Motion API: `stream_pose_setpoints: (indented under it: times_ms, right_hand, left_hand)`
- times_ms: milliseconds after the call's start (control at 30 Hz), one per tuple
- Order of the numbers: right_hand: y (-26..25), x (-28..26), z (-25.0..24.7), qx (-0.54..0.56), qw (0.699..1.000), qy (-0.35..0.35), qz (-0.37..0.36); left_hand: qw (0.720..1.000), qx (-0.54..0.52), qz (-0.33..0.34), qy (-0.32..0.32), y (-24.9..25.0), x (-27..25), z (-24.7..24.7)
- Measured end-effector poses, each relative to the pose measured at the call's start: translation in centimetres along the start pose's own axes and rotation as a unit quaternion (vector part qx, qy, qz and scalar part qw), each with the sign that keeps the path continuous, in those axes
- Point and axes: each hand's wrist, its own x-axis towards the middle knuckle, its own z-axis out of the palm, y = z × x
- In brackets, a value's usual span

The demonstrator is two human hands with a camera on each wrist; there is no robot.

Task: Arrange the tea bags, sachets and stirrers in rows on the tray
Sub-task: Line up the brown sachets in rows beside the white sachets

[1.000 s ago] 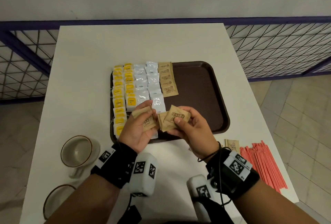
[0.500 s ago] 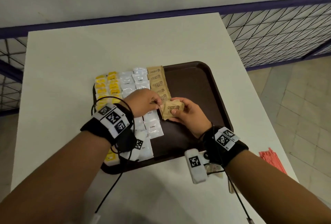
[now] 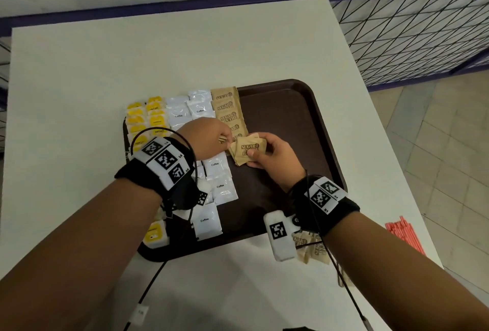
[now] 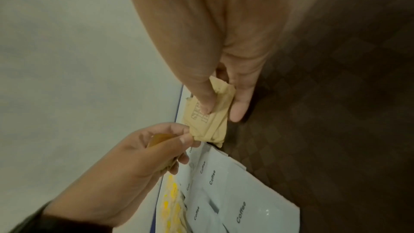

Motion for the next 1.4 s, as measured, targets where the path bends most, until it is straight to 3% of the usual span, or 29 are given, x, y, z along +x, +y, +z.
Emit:
stream_pose_setpoints:
  times_ms: [167,800,1233,1400]
  right_hand:
    - [-0.4,0.0,-0.1,-0.133,0.99,0.032,-0.021]
    - [0.0,0.0,-1.6,-0.266,0.964,0.021,-0.023]
    - [0.3,-0.8,-1.0,-0.273,0.958,0.07,-0.057]
    - [0.5,-0.9,-0.7,-0.269,0.959,0.058,-0.063]
  left_hand:
    - [0.998,0.049,-0.027,0.014,-0.1,0.5,0.0]
    - [0.989,0.088,-0.093,0.079,0.6,0.7,1.1]
    - [0.978,0.189,-0.067,0.065,0.4,1.2,1.1]
    - [0.972,0.218,-0.057,0.059,0.5,1.2,1.0]
